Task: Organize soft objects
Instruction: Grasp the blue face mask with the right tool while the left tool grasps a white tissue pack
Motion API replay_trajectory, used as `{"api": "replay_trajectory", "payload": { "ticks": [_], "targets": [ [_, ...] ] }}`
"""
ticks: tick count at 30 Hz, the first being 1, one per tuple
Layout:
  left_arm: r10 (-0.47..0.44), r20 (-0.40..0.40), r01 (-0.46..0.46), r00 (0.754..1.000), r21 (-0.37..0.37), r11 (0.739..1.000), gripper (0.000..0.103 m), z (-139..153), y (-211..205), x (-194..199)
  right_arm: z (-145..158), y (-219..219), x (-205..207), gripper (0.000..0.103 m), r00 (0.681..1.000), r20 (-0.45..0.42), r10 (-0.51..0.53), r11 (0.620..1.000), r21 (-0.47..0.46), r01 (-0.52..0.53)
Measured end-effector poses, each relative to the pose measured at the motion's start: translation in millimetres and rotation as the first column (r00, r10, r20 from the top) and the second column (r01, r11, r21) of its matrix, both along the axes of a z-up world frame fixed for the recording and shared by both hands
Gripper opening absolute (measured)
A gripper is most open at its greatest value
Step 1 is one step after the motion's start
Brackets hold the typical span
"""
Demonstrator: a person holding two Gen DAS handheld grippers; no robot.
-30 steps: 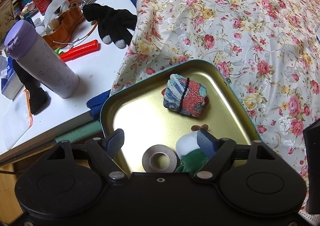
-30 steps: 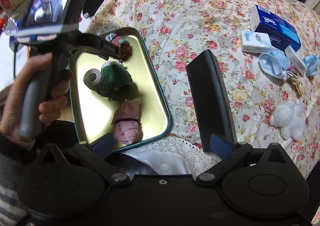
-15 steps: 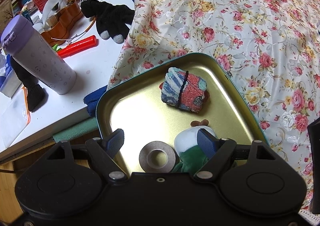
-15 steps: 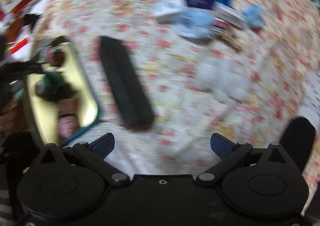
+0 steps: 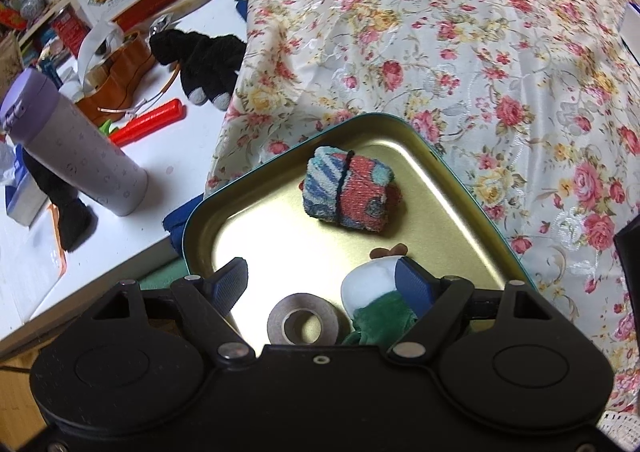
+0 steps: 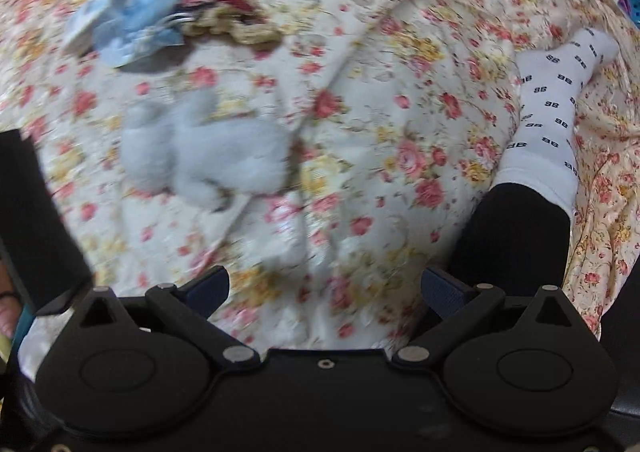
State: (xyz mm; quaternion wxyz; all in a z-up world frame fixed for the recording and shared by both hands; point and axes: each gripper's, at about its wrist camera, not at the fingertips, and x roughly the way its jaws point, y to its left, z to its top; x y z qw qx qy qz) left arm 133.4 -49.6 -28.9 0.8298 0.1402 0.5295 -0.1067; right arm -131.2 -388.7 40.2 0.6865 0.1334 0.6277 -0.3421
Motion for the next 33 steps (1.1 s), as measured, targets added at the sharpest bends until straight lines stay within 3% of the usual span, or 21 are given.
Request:
{"api": "replay_trajectory", "payload": {
  "ticks": [11, 17, 19, 23, 27, 33],
  "targets": [
    [-0.073, 0.014, 0.073, 0.997, 0.016, 0.997, 0.078, 16.5, -27.0, -19.8, -14.6, -55.1, 10.0, 0.102, 0.998, 0.062, -0.020, 1.000, -0.015, 0.021],
    [-0.159, 0.095, 0.157, 0.983, 0.033, 0.987, 0.079, 57.2, -63.7, -37.2, -3.1, -88.3, 22.8, 0.102, 0.987, 0.143, -0.075, 0.996, -0.028, 0.079],
    [-0.193, 0.120, 0.191, 0.974, 0.022, 0.981, 0.090, 72.7, -77.8, -43.3, -1.0, -96.3, 27.4, 0.102, 0.983, 0.163, -0.082, 0.996, -0.023, 0.087],
    [-0.269, 0.165, 0.270, 0.949, 0.012, 0.963, 0.090, 101.2, -111.8, -57.1, 3.8, -107.3, 37.6, 0.102, 0.974, 0.207, -0.093, 0.995, -0.017, 0.098],
    [-0.343, 0.144, 0.352, 0.928, -0.040, 0.935, 0.090, 117.1, -150.5, -63.8, 12.8, -115.4, 50.6, 0.102, 0.967, 0.242, -0.084, 0.995, -0.035, 0.095],
    [-0.406, 0.052, 0.410, 0.912, -0.124, 0.904, 0.090, 121.9, -209.1, -58.3, 28.5, -136.8, 71.4, 0.102, 0.952, 0.296, -0.073, 0.996, -0.034, 0.087]
  ]
}}
